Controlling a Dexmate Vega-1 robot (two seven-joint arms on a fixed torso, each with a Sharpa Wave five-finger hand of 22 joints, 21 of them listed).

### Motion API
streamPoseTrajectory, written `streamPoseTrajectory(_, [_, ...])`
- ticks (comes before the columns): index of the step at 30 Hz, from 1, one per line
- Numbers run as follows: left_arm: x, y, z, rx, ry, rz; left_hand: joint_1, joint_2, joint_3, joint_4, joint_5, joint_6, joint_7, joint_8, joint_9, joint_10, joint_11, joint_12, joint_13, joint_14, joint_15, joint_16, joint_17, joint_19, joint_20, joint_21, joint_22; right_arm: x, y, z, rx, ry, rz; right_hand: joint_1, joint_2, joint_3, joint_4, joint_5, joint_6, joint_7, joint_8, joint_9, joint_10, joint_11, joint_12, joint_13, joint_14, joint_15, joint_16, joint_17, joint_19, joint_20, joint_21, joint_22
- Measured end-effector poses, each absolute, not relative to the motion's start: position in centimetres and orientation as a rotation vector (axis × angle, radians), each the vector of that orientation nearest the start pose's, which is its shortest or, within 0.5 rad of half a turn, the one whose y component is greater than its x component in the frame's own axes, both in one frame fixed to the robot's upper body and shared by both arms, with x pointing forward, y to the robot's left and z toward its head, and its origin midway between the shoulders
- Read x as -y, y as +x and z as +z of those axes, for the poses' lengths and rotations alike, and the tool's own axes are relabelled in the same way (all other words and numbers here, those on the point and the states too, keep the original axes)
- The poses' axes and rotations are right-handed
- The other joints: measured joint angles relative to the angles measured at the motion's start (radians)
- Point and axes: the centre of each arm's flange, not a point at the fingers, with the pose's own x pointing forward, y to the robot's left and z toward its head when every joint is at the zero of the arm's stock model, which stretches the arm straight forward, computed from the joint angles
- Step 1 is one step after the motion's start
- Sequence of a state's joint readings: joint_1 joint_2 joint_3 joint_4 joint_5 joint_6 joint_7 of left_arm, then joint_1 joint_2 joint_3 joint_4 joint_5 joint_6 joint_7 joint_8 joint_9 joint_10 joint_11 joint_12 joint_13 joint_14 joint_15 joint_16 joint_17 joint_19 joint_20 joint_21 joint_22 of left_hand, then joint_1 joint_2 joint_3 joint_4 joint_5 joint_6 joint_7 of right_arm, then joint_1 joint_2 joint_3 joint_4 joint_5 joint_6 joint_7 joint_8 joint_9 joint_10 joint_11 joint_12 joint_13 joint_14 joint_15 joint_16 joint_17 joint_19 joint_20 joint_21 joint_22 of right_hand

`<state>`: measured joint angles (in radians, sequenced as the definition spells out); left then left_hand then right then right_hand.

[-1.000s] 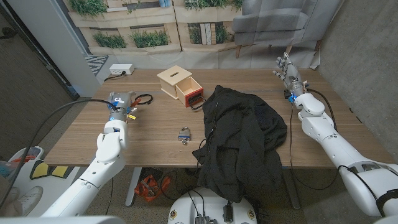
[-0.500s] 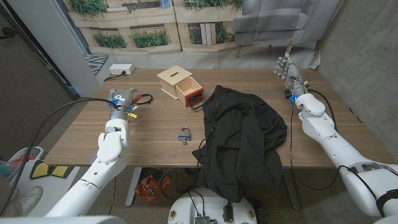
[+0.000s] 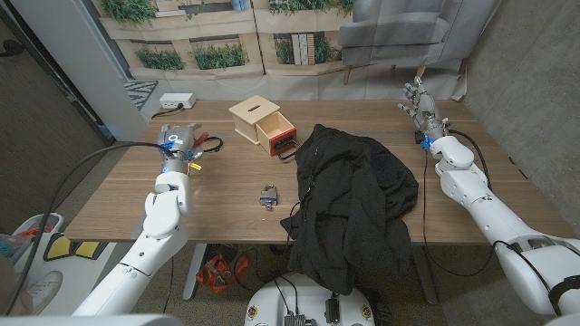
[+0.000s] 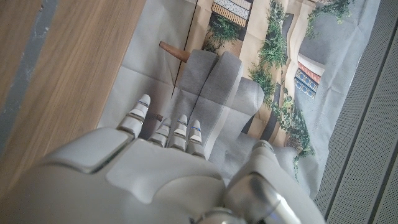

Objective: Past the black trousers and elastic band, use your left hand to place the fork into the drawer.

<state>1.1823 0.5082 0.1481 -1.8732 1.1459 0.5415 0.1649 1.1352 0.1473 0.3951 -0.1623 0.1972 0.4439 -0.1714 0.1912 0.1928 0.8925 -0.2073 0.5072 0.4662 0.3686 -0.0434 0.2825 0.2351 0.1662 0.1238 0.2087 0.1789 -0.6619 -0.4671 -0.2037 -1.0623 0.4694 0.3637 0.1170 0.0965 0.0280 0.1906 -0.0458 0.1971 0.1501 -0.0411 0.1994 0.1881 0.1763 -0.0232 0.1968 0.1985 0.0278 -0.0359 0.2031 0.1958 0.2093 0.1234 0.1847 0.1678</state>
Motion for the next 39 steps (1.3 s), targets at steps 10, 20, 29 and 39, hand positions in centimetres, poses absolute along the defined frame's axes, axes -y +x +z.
streamPoseTrajectory(10, [-34.4,53.4,-0.4,0.408,1.420,0.830,0.000,0.000,-0.001,0.001,0.000,0.000,0.000,0.000,0.000,0.000,0.000,0.000,-0.001,0.004,0.004,0.000,0.000,0.003,0.003,0.000,0.000,37.2,66.8,5.2,0.722,-0.080,0.052,-0.005,0.005,0.000,0.000,0.000,0.000,0.000,0.000,0.000,0.000,0.000,0.000,0.000,0.000,0.000,0.000,0.000,-0.005,-0.005,-0.004,0.000])
streamPoseTrajectory(20, [-33.9,53.2,0.3,0.447,1.390,0.850,0.001,0.001,-0.001,0.001,-0.001,0.000,0.000,0.000,0.000,0.000,0.000,0.000,0.000,0.007,0.000,0.000,0.000,0.006,0.006,0.000,0.000,37.0,66.7,5.3,0.726,-0.082,0.057,-0.005,0.005,0.000,0.000,0.000,0.000,0.000,0.000,0.000,0.000,0.000,0.000,0.000,0.000,0.000,0.000,0.000,-0.016,-0.005,-0.004,0.000])
streamPoseTrajectory(29, [-33.3,53.2,1.0,0.487,1.351,0.872,0.003,0.003,-0.001,0.001,0.004,0.000,0.000,0.000,0.000,0.000,0.000,0.004,0.003,0.013,-0.001,0.008,0.005,0.007,0.007,0.000,0.000,37.1,66.4,5.3,0.732,-0.083,0.058,-0.005,0.005,0.000,0.000,0.000,0.000,0.000,0.001,0.000,0.000,0.000,0.000,0.000,0.000,0.000,0.000,0.000,-0.023,-0.020,-0.004,0.000])
streamPoseTrajectory(39, [-32.5,53.4,1.5,0.528,1.336,0.887,0.004,0.004,-0.001,0.001,0.004,0.000,0.000,0.000,0.000,0.000,0.000,0.007,0.005,0.022,0.000,0.008,0.005,0.006,0.007,0.000,0.000,37.3,66.1,5.2,0.738,-0.082,0.054,-0.005,0.005,0.000,0.000,0.000,0.000,0.000,0.001,0.000,0.000,0.000,0.000,0.000,0.008,0.000,0.000,0.000,-0.023,-0.020,-0.004,0.000])
